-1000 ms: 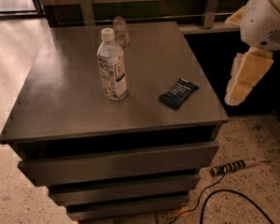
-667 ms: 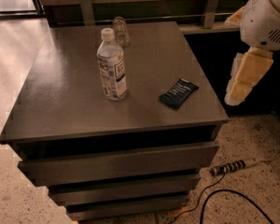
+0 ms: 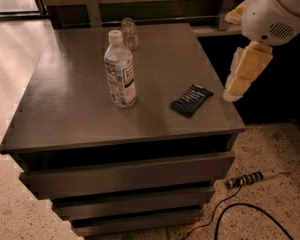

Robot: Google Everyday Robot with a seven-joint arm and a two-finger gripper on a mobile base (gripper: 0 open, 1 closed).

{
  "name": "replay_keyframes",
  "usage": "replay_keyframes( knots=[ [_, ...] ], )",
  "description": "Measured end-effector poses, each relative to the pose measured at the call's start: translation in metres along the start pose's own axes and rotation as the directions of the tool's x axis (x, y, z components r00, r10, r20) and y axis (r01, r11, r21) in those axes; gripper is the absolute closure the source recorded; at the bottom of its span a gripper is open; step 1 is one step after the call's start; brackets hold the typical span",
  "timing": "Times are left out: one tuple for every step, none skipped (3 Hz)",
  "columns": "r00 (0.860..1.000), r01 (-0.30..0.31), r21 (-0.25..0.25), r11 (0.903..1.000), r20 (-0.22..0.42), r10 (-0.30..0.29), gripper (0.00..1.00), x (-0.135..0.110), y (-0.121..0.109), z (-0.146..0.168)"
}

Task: Knock blue plastic bottle over

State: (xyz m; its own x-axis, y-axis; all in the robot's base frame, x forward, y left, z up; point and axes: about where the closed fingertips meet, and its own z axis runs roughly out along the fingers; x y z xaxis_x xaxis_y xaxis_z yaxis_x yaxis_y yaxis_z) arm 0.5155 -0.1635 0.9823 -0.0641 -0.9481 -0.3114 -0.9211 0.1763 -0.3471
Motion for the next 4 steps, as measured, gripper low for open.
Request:
replay_keyframes(
  knots=[
    [0.993, 0.022, -0.016, 0.9996, 0.117, -0.02, 0.0, -0.038, -0.019, 0.028],
    [0.965, 0.019, -0.038, 0.9991, 0.26, -0.009, 0.0, -0.074, -0.032, 0.053],
    [0.918, 0.014, -0.082, 0.9966, 0.397, 0.02, 0.0, -0.107, -0.038, 0.079],
    [0.861, 0.028, -0.137, 0.9902, 0.506, 0.045, 0.0, -0.137, -0.037, 0.103]
  ],
)
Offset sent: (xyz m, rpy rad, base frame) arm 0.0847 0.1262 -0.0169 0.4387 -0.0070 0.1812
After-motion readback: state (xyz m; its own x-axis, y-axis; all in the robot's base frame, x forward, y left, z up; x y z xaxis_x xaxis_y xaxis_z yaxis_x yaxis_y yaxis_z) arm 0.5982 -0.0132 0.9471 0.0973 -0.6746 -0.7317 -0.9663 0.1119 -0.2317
